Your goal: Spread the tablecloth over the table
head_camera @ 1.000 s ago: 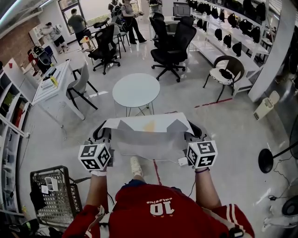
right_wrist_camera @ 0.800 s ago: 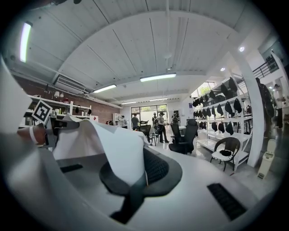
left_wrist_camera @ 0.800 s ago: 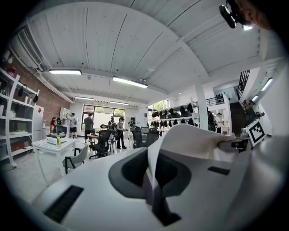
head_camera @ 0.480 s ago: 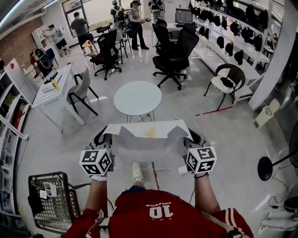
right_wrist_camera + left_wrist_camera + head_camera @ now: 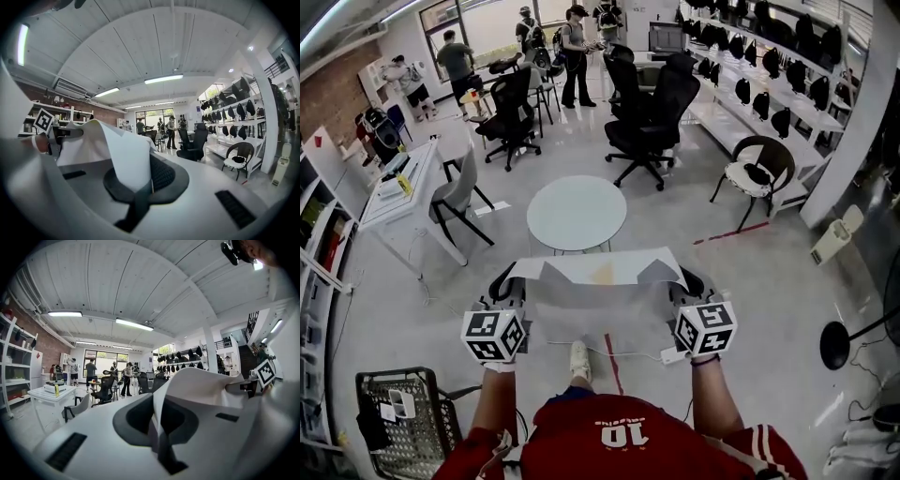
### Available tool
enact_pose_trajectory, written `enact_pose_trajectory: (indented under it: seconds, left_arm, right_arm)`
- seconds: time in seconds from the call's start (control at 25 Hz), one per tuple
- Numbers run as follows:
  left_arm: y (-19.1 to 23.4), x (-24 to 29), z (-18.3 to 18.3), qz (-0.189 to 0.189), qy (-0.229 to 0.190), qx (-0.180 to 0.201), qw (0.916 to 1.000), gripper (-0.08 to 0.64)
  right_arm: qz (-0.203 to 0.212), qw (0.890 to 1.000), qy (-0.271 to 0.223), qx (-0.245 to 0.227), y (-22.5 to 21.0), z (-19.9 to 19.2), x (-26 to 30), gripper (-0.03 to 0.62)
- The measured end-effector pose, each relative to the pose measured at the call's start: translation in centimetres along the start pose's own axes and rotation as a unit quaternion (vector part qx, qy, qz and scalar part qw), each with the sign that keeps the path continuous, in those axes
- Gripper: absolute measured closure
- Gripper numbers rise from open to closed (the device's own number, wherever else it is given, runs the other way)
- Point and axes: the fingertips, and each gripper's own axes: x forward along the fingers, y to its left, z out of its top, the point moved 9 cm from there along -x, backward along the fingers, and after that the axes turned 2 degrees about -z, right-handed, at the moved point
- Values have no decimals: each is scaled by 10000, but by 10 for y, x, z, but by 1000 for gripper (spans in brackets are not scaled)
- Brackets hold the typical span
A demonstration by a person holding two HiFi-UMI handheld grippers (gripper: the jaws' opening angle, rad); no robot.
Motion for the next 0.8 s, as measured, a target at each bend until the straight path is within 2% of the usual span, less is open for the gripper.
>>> enact_pose_trajectory:
  seconds: [0.44, 0.8]
  left_arm:
    - [55, 79, 12, -48, 22, -165, 9998, 551]
    - [105, 152, 28, -275, 157, -157, 9994, 551]
  right_arm:
    - [46, 9999, 148, 30, -9, 20, 90, 577]
    - [-154, 9997, 201, -2, -13, 52, 165, 577]
